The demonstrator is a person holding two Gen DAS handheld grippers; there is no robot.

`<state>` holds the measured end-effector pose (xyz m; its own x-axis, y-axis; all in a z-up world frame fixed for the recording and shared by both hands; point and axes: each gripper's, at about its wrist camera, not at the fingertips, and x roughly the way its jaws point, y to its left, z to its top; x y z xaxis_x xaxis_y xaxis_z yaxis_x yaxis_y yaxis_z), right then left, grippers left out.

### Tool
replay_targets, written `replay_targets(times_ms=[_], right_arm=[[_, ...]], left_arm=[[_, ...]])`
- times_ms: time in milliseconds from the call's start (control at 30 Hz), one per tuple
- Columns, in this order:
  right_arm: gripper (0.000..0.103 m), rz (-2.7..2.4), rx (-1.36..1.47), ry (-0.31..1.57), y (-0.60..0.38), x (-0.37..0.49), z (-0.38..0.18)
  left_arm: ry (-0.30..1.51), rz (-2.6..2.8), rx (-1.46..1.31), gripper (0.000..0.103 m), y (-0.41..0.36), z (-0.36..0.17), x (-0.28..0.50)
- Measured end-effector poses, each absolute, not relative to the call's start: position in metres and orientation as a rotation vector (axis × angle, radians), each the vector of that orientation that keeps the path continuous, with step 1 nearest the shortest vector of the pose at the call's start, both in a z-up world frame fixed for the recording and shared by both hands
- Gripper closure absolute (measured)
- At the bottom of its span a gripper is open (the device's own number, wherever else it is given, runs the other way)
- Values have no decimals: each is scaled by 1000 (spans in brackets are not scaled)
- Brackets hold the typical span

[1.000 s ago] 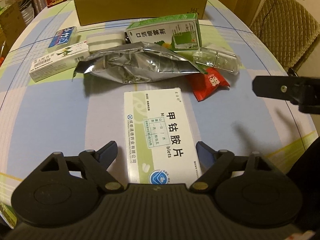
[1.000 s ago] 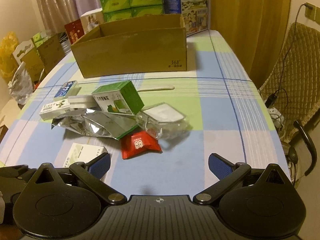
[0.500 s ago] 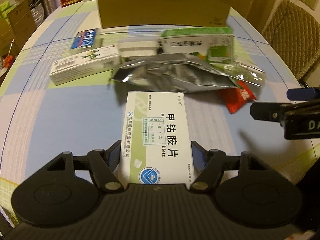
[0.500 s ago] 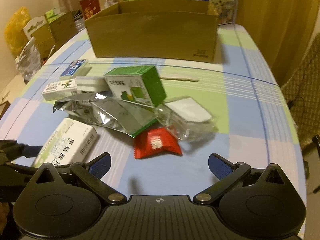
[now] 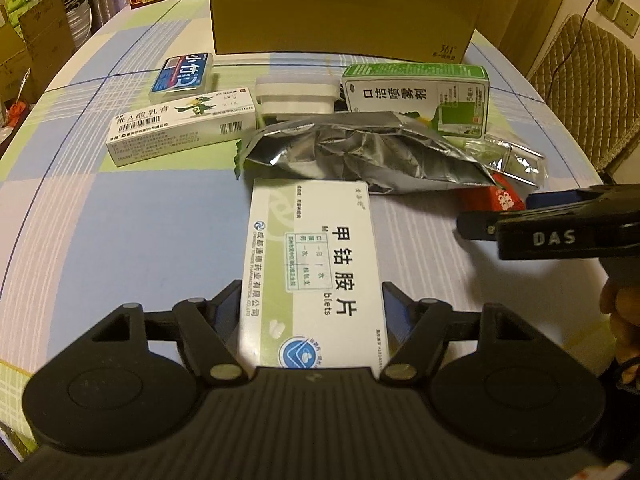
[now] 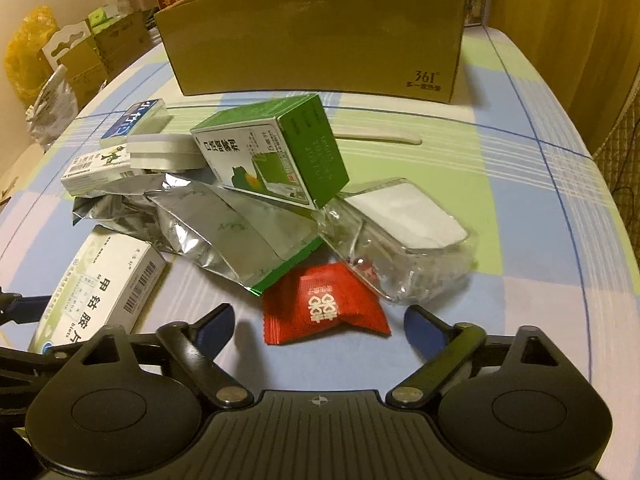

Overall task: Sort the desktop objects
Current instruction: 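Close the left tool on the white box while the right tool grasps the red candy packet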

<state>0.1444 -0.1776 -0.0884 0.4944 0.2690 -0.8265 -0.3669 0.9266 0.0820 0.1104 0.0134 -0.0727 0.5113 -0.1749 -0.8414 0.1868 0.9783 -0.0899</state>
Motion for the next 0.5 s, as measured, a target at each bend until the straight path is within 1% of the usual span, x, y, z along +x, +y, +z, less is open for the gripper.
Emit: replay_targets(times_ms=[67, 133, 200, 300, 367, 500], right_arm=[[17, 386, -136, 962, -175, 144, -90], [22, 385, -151, 944, -173, 144, -90], [32, 383, -171, 925, -171, 143, -90], [41, 390, -183, 908, -169, 141, -89], [44, 397, -186, 903, -167, 140, -89], [47, 401, -196, 896, -164, 139, -89]], left_arm=[[1007, -223, 0, 30, 15, -73, 112], [1000, -222, 4, 29, 15, -73, 112], [988, -221, 18, 26, 14, -73, 112], [983, -221, 33, 26, 13, -75, 113], [980, -223, 43, 25, 14, -77, 113], [967, -227, 76, 25, 11, -78, 112]])
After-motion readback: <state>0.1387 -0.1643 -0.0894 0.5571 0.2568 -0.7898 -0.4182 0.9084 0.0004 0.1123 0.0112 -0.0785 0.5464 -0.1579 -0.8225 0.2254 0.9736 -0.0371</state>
